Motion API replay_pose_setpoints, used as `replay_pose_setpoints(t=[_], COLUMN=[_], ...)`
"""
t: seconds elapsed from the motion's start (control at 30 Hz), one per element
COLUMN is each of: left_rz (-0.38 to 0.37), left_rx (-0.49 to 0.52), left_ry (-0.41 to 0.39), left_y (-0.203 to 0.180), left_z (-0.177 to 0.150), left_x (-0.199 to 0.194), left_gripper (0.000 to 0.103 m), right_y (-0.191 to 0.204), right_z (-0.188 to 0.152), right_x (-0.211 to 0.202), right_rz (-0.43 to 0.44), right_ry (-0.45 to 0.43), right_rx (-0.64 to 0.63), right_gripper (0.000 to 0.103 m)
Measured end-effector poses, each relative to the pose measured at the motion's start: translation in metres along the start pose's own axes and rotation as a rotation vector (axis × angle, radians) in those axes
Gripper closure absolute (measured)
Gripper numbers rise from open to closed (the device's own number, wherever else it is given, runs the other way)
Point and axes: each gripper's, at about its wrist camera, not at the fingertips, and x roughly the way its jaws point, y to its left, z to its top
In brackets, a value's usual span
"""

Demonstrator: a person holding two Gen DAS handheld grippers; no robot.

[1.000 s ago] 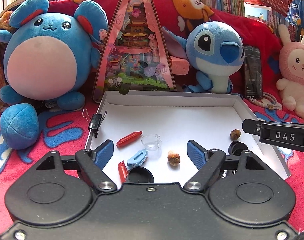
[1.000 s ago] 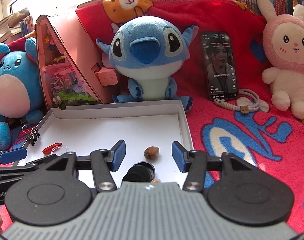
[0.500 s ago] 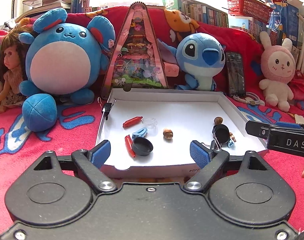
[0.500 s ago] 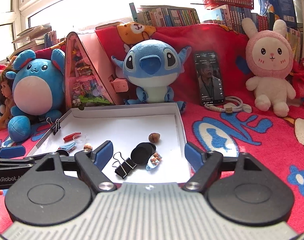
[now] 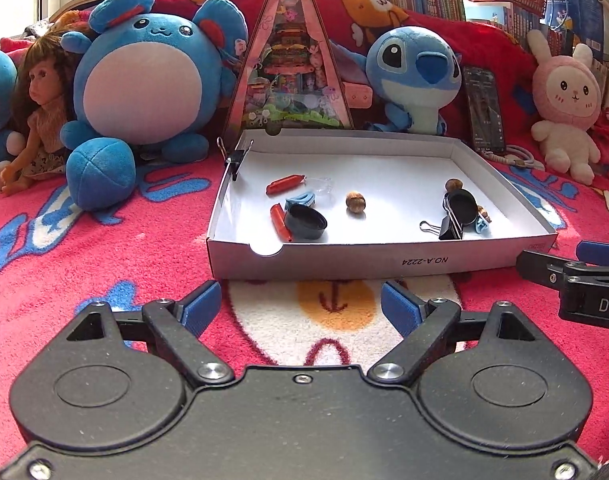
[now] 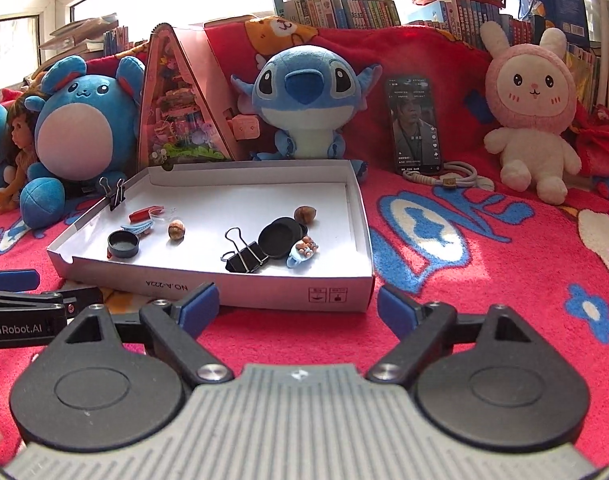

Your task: Organize rigid objects

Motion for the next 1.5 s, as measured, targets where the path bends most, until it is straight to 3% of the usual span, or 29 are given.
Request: replay_pose_setpoints(t=[0.37,0.67,1.07,1.5], left_rz=[0.042,0.052,0.075,0.074], left_rx=[-0.004,-0.009,-0.022,-0.024], left_ry=[0.034,0.029,0.042,0.043], left_y=[0.000,0.001,0.003,0.003], left_z=[-0.011,-0.014,-0.016,-0.016], left_x=[0.016,0.018,0.021,0.021], left_gripper=[0.015,0.011,0.000,0.000], right_y=[0.006,0.008,0.010,0.010], right_z=[-0.013,-0.018,-0.019,-0.019], right_x=[0.020,0.031,0.032,0.031], right_rz=[-0.030,-0.030,-0.037,-0.039], right_ry=[0.048,0.126,0.134,0.134], right_rx=[-0.019,-0.017,-0.025,-0.027], right_gripper=[0.000,0.000,0.000,0.000])
